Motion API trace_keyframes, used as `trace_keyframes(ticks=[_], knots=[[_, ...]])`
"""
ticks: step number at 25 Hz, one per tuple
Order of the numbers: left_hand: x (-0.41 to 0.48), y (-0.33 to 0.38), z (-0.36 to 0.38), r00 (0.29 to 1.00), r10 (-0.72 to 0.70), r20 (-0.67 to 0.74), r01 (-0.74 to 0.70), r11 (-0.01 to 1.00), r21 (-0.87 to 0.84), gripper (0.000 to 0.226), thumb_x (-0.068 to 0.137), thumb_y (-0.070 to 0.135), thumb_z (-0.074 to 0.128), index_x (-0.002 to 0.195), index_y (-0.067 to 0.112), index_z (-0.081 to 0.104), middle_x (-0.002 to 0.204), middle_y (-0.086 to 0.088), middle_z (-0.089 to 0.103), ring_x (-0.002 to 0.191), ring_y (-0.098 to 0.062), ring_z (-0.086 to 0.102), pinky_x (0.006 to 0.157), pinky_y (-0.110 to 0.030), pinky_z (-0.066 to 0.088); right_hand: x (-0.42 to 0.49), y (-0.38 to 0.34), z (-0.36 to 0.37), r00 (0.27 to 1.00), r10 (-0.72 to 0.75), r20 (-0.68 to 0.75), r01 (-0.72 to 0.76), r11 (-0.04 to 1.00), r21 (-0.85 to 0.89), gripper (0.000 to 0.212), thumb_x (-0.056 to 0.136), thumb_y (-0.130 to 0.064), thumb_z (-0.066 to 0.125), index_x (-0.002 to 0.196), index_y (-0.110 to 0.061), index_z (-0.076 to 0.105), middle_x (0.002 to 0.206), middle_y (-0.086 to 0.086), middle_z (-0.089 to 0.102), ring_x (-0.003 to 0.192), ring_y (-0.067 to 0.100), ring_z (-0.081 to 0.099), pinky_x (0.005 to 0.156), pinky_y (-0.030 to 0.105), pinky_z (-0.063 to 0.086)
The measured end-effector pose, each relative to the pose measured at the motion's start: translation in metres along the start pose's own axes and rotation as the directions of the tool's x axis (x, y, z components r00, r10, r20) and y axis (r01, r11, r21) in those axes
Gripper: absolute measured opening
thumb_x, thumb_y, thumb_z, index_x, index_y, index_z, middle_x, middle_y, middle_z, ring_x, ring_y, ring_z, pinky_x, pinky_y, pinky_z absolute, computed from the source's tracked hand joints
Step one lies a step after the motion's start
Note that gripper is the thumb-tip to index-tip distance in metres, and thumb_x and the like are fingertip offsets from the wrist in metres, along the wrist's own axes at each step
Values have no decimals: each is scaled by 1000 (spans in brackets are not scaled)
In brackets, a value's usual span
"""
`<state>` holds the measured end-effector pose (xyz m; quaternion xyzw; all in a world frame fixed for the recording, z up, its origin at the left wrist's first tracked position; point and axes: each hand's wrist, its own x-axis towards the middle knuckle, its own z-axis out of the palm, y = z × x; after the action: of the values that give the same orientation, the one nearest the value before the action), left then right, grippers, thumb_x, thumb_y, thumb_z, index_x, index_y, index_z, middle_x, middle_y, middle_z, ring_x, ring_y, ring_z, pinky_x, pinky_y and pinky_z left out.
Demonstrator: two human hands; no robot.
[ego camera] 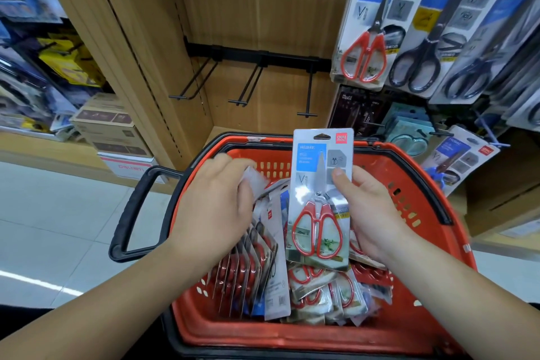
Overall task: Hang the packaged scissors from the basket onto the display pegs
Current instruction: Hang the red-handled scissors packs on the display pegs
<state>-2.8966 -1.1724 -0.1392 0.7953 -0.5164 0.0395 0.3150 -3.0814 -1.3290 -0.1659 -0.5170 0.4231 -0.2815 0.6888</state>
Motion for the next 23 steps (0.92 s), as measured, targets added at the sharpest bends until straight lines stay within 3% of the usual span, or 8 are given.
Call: trace_keyframes(ticks=[2,4,8,12,14,17,20,23], knots=[[0,8,-4,987,117,-112,-125,990,-64,32,102,6,55,131,12,67,114,0,62,109,-23,58,89,-37,51,0,0,0,1000,-1,-17,1,1000,-4,25,110,-29,54,118,-22,76,112,5,80,107,31,76,101,59,56],[-12,18,4,949,289,-122,-306,940,-153,37,99,0,59,133,6,70,121,-9,65,111,-29,61,90,-41,53,-1,-3,0,999,28,-24,-27,999,35,28,111,-31,51,119,-20,75,113,7,80,107,32,76,100,58,57],[-49,25,40,791,612,19,-601,782,-163,31,106,6,54,132,10,71,135,-15,66,129,-29,59,108,-43,50,-3,-14,-2,994,99,54,-104,988,114,28,107,-32,56,124,-15,72,114,11,79,103,33,76,87,49,61],[-52,25,46,653,738,168,-694,673,-256,29,100,5,61,125,12,73,144,-9,63,147,-24,47,125,-49,34,-5,-11,-3,997,52,65,-58,994,94,28,101,-4,63,126,-13,70,117,9,79,107,32,76,90,47,61],[-51,25,43,737,656,161,-604,747,-276,31,96,12,70,126,13,72,149,-6,58,150,-20,44,126,-46,32,-5,-15,-2,998,10,67,-14,998,60,30,102,-1,60,127,-16,68,118,5,79,110,29,75,98,51,58],[-32,27,31,970,215,112,-165,923,-348,48,97,38,72,141,26,58,150,11,52,144,-9,46,120,-37,41,-8,-24,-2,993,-71,96,68,997,36,30,105,-8,60,131,-20,66,123,3,77,114,26,74,101,52,56],[-11,37,22,953,-115,281,265,767,-584,51,92,43,78,136,45,52,125,21,67,115,-5,66,99,-34,57,-14,-22,1,984,-101,144,101,995,7,29,106,-14,58,134,-20,65,126,5,76,116,29,73,102,54,56],[0,45,20,946,-213,245,323,688,-650,57,93,25,80,138,39,48,109,13,73,97,-12,73,83,-38,63,-17,-22,4,971,-145,189,157,986,-50,30,109,-14,53,136,-22,63,128,2,75,119,26,71,104,50,55]])
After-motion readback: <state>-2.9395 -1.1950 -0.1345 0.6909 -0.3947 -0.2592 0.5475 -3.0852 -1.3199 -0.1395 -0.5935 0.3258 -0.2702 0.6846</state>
